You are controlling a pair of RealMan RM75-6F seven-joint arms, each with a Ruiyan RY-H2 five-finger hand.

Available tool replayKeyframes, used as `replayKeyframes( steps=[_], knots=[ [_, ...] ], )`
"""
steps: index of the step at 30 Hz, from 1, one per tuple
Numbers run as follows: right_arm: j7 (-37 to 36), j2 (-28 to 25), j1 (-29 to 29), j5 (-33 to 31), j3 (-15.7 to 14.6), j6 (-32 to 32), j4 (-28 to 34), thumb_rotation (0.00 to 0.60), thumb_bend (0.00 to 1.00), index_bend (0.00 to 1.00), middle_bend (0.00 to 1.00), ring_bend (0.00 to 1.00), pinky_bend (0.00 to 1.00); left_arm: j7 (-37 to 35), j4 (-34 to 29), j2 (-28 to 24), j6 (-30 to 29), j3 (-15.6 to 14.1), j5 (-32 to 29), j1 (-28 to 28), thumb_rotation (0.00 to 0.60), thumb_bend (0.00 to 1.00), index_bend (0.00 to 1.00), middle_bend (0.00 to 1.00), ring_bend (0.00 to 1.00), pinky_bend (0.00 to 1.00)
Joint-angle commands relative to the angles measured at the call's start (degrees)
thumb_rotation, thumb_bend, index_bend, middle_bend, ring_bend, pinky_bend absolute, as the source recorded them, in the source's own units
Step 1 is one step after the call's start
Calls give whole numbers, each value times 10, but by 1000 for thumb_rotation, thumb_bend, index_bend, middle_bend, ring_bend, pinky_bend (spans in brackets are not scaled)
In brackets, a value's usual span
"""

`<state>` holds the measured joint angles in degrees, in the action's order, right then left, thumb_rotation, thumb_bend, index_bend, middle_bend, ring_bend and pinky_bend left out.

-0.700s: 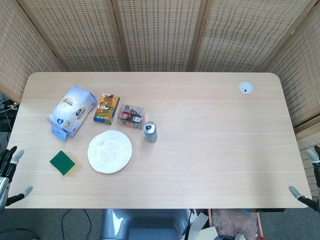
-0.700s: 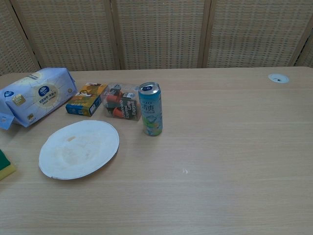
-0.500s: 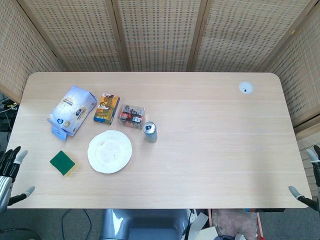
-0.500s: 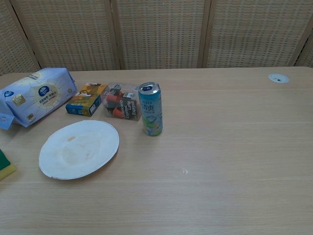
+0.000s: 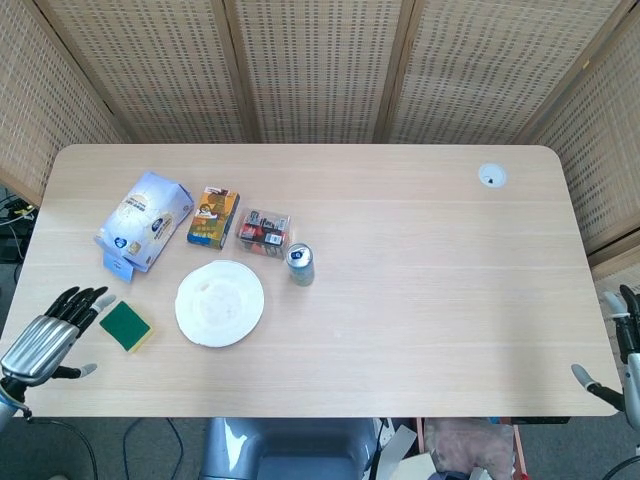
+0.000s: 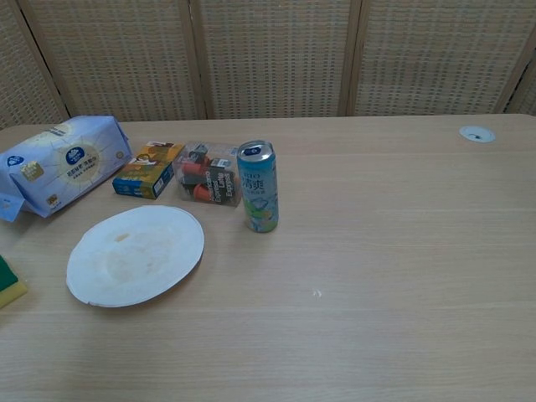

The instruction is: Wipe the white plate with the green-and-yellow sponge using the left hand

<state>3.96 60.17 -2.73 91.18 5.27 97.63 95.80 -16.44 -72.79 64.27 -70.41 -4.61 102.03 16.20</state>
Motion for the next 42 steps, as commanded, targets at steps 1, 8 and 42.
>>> replayKeyframes(
  steps=[1, 8, 42],
  knots=[
    [9, 4, 4, -6, 3, -6, 1, 600, 0, 0, 0, 0, 0, -52, 67, 33, 55, -18, 20, 52, 600, 0, 0, 0, 0, 0],
    [29, 14, 12, -21, 7, -24, 1, 600, 0, 0, 0, 0, 0, -74, 174, 107, 123, -26, 3, 89, 600, 0, 16, 0, 0, 2],
    [19, 14, 26, -32, 8, -49, 3, 600, 0, 0, 0, 0, 0, -90, 270, 208, 158, -40, -60, 107, 600, 0, 391, 248, 123, 132]
  ],
)
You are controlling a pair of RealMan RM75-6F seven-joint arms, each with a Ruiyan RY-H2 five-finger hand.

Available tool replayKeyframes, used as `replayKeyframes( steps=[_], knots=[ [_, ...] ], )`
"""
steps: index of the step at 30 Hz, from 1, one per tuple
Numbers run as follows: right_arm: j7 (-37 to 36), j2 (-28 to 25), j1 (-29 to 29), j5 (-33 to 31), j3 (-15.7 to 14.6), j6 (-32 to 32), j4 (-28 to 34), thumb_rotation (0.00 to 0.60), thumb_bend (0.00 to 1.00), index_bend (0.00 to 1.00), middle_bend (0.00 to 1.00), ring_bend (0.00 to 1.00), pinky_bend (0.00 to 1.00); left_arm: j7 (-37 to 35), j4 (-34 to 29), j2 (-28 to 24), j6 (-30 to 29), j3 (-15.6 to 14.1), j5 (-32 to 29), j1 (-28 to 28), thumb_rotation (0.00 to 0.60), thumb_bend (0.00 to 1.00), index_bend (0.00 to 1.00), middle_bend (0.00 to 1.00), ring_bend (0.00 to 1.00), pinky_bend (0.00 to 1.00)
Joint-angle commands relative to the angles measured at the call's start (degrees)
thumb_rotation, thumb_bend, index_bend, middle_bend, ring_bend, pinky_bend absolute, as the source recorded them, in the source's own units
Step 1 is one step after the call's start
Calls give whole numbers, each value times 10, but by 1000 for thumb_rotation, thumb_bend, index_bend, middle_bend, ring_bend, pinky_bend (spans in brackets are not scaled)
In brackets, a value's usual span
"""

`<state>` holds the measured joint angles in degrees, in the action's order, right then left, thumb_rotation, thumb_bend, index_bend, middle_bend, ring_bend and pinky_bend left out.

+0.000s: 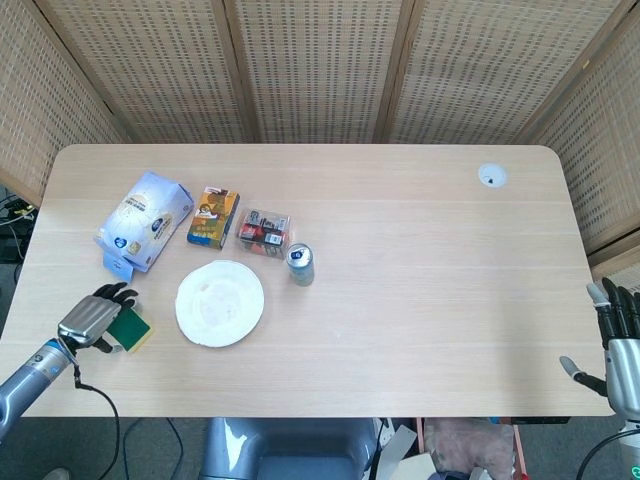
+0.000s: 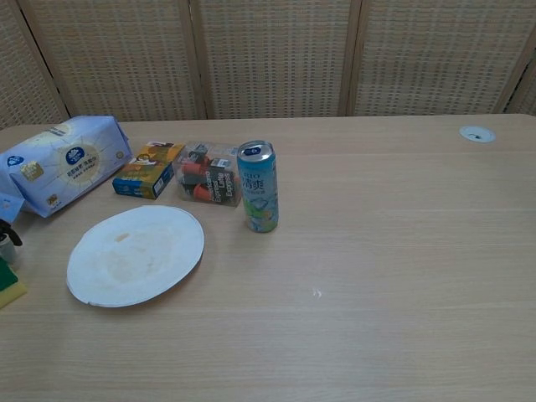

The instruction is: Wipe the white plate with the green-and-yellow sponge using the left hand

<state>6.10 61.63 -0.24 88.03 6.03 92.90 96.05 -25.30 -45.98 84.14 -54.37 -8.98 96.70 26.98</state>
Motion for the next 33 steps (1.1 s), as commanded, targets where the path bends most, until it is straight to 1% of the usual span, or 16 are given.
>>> replayKeyframes(
  steps=[1, 5, 11, 13, 15, 18, 21, 23, 24, 25, 29, 33],
  knots=[
    [-4, -1, 1, -1, 0, -2, 0, 600, 0, 0, 0, 0, 0, 3, 5, 13, -4, 4, -8, -1, 600, 0, 416, 268, 140, 154],
    [-12, -4, 1, -3, 1, -2, 0, 600, 0, 0, 0, 0, 0, 7, 2, 17, -6, 4, -12, -1, 600, 0, 448, 295, 164, 197],
    [-24, -9, -2, -1, 1, 4, 0, 600, 0, 0, 0, 0, 0, -16, -38, -7, -51, 14, -13, -1, 600, 0, 474, 315, 183, 223],
    [-27, -10, -2, -1, 0, 6, 0, 600, 0, 0, 0, 0, 0, -29, -70, -28, -81, 20, -9, 0, 600, 0, 478, 322, 190, 235],
    [-31, -12, -3, -1, 1, 6, 0, 600, 0, 0, 0, 0, 0, -43, -115, -50, -119, 35, -8, 3, 600, 0, 488, 332, 200, 247],
    [-34, -13, -3, -2, 2, 7, 0, 600, 0, 0, 0, 0, 0, -50, -158, -63, -129, 52, -14, 13, 600, 0, 500, 346, 211, 260],
    [-33, -13, -2, -1, 1, 5, 0, 600, 0, 0, 0, 0, 0, -52, -192, -60, -104, 72, -34, 34, 600, 0, 500, 347, 212, 262],
    [-31, -12, -1, 1, -1, 3, -1, 600, 0, 0, 0, 0, 0, -64, -202, -47, -68, 84, -56, 50, 600, 0, 500, 347, 211, 262],
    [-29, -11, 0, 2, -1, 3, -1, 600, 0, 0, 0, 0, 0, -76, -200, -36, -37, 92, -74, 62, 600, 0, 500, 347, 211, 262],
    [-29, -11, 0, 2, -1, 2, -2, 600, 0, 0, 0, 0, 0, -83, -196, -29, -21, 96, -84, 69, 600, 0, 500, 347, 211, 262],
    [-28, -10, 1, 1, -2, 0, -2, 600, 0, 0, 0, 0, 0, -109, -175, -2, 21, 111, -116, 84, 600, 18, 510, 347, 213, 281],
    [-27, -10, 2, -2, -2, -4, -2, 600, 0, 0, 0, 0, 0, -121, -136, 29, 53, 120, -137, 96, 600, 59, 534, 360, 228, 342]
  ],
)
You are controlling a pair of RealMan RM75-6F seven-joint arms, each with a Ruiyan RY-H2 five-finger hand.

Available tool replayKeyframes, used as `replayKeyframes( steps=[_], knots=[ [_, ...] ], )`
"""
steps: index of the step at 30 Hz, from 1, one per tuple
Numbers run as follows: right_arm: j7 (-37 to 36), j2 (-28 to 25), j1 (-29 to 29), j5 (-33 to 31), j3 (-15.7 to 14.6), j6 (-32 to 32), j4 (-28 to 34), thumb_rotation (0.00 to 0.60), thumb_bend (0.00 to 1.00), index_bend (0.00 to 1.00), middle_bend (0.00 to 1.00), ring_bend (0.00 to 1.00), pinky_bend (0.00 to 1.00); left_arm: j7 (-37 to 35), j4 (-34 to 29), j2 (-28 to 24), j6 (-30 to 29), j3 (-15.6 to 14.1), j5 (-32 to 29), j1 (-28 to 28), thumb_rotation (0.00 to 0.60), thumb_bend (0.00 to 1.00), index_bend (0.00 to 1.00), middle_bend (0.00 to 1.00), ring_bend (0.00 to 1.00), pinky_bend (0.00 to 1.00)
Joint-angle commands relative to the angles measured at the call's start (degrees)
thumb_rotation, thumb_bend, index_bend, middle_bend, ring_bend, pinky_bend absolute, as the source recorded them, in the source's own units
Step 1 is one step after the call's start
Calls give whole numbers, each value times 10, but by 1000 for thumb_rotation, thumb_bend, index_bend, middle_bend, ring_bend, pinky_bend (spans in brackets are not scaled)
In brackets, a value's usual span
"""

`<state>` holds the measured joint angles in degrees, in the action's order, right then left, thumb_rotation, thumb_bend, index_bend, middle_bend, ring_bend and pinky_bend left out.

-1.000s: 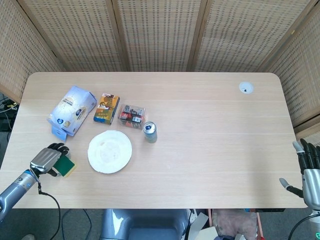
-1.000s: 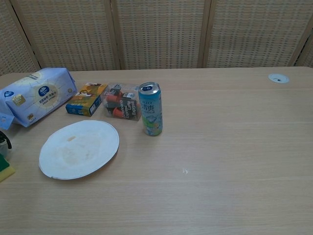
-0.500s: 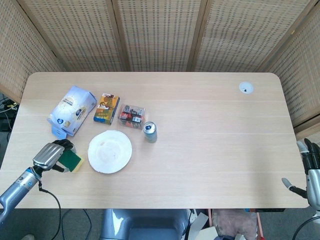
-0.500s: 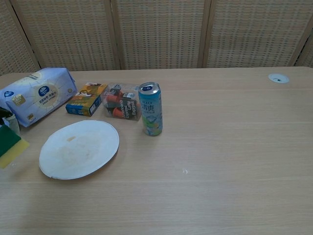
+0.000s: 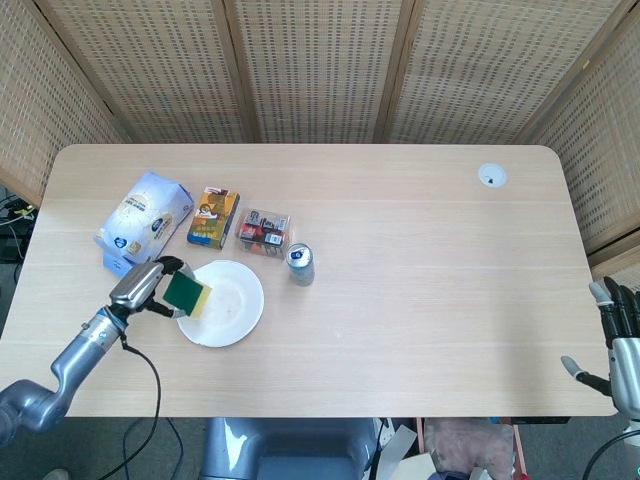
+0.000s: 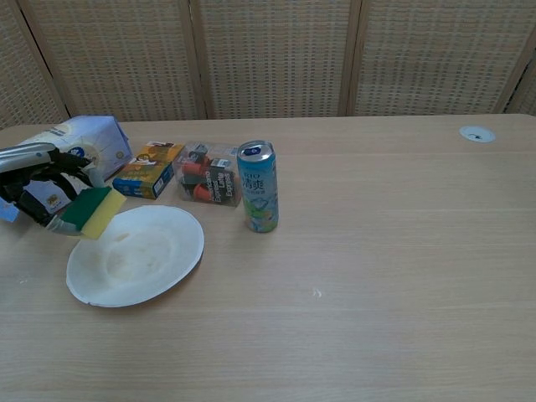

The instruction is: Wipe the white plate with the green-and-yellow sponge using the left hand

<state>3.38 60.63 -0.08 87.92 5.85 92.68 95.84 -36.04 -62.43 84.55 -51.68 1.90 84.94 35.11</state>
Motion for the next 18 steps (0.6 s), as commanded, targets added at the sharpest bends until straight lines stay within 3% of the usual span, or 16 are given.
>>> replayKeyframes(
  steps=[1, 8, 18],
  knots=[
    [2, 1, 1, -1, -1, -3, -1, 600, 0, 0, 0, 0, 0, -13, 39, 31, 32, 13, -23, 18, 600, 64, 541, 365, 232, 344],
    [3, 2, 3, -3, -1, -6, -1, 600, 0, 0, 0, 0, 0, -14, 71, 48, 41, 20, -33, 23, 600, 65, 570, 394, 253, 318],
    [1, 1, 3, -1, -2, -5, -1, 600, 0, 0, 0, 0, 0, 36, 105, 88, 65, 22, -50, 32, 600, 65, 578, 403, 263, 38]
  ],
)
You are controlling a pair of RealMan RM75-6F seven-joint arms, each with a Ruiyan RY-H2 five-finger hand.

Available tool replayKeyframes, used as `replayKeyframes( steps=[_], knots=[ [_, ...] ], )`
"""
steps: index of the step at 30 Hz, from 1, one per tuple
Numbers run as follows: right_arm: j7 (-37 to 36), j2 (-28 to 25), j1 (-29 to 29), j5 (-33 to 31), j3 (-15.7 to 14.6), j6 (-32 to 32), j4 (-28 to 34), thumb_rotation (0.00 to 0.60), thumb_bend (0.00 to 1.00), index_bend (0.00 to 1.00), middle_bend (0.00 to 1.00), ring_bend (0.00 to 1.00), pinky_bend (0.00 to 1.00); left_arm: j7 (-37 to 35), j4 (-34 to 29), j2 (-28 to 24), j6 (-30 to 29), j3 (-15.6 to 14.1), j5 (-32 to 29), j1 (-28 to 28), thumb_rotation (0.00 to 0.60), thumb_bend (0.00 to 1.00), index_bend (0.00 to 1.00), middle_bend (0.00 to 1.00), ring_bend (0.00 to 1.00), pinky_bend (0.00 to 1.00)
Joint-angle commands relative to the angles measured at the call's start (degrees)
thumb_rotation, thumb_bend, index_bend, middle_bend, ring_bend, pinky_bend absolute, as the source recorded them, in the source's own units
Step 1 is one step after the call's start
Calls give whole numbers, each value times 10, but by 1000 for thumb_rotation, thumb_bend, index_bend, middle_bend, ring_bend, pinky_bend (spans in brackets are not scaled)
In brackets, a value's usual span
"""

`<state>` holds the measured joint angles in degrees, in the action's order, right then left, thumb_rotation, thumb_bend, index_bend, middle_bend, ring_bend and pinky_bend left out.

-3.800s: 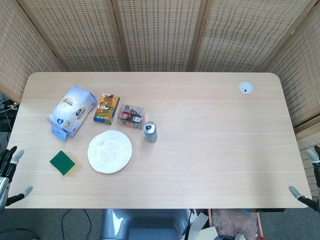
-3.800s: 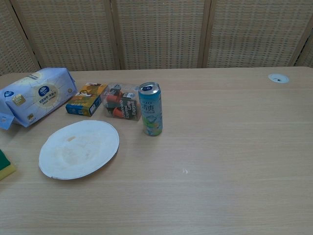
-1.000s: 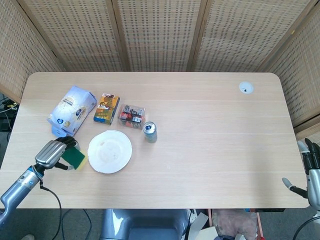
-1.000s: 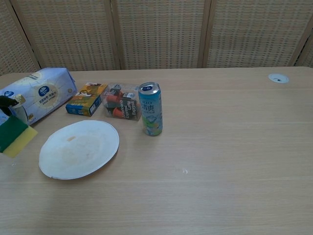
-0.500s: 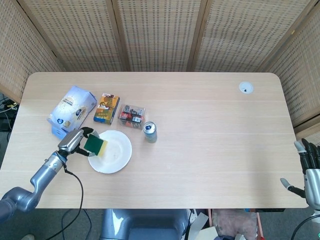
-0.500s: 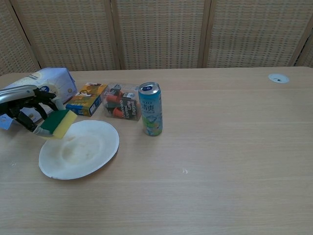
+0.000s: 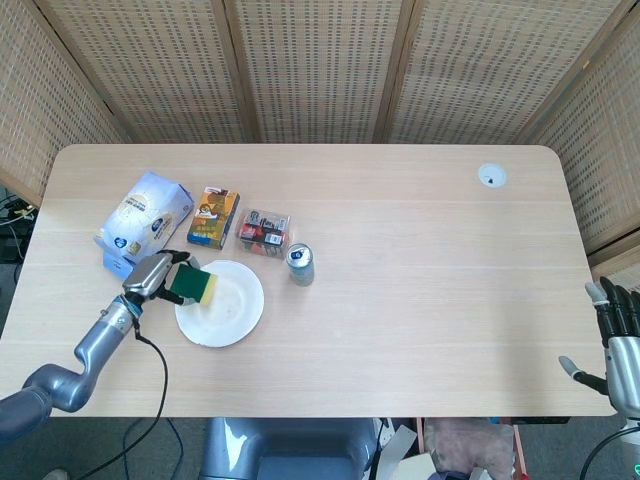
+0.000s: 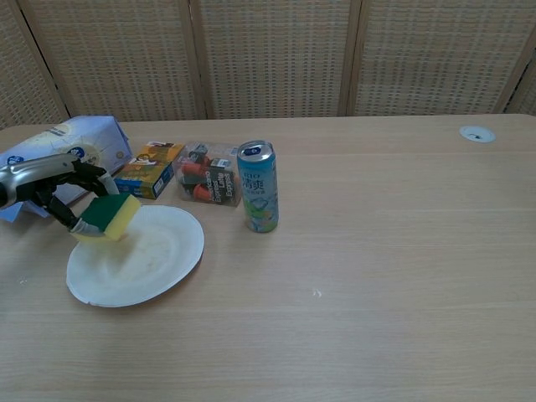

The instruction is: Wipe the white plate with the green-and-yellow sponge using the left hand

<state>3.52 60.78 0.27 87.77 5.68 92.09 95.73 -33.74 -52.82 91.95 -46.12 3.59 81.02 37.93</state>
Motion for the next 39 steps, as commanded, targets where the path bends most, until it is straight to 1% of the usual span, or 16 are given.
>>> replayKeyframes(
  steps=[1, 6, 15, 22, 27, 30, 33, 39],
  knots=[
    [-1, 0, 0, 1, -1, 0, 0, 600, 0, 0, 0, 0, 0, 15, 10, 17, 11, 8, -14, 5, 600, 65, 579, 404, 263, 25],
    [-3, -1, 0, 1, -1, 0, 0, 600, 0, 0, 0, 0, 0, 25, 9, 29, 18, 14, -20, 11, 600, 65, 586, 407, 264, 15],
    [-7, -3, -1, 2, -2, 2, -1, 600, 0, 0, 0, 0, 0, 51, -2, 48, 23, 14, -22, 17, 600, 65, 593, 410, 274, 15],
    [-11, -4, -2, 3, -3, 4, 0, 600, 0, 0, 0, 0, 0, 58, -3, 42, 26, 16, -28, 16, 600, 65, 594, 410, 280, 15],
    [-13, -5, -2, 4, -3, 6, 0, 600, 0, 0, 0, 0, 0, 46, -11, 19, 28, 25, -36, 14, 600, 65, 594, 410, 285, 17],
    [-13, -5, -2, 4, -3, 5, 0, 600, 0, 0, 0, 0, 0, 43, -16, 12, 35, 25, -37, 15, 600, 65, 594, 410, 295, 20],
    [-14, -6, -1, 3, -2, 4, 0, 600, 0, 0, 0, 0, 0, 51, -9, 21, 54, 21, -40, 21, 600, 65, 594, 410, 296, 20],
    [-17, -7, -3, 4, -2, 6, 1, 600, 0, 0, 0, 0, 0, 66, -1, 35, 59, 18, -39, 25, 600, 65, 594, 410, 296, 20]
  ],
)
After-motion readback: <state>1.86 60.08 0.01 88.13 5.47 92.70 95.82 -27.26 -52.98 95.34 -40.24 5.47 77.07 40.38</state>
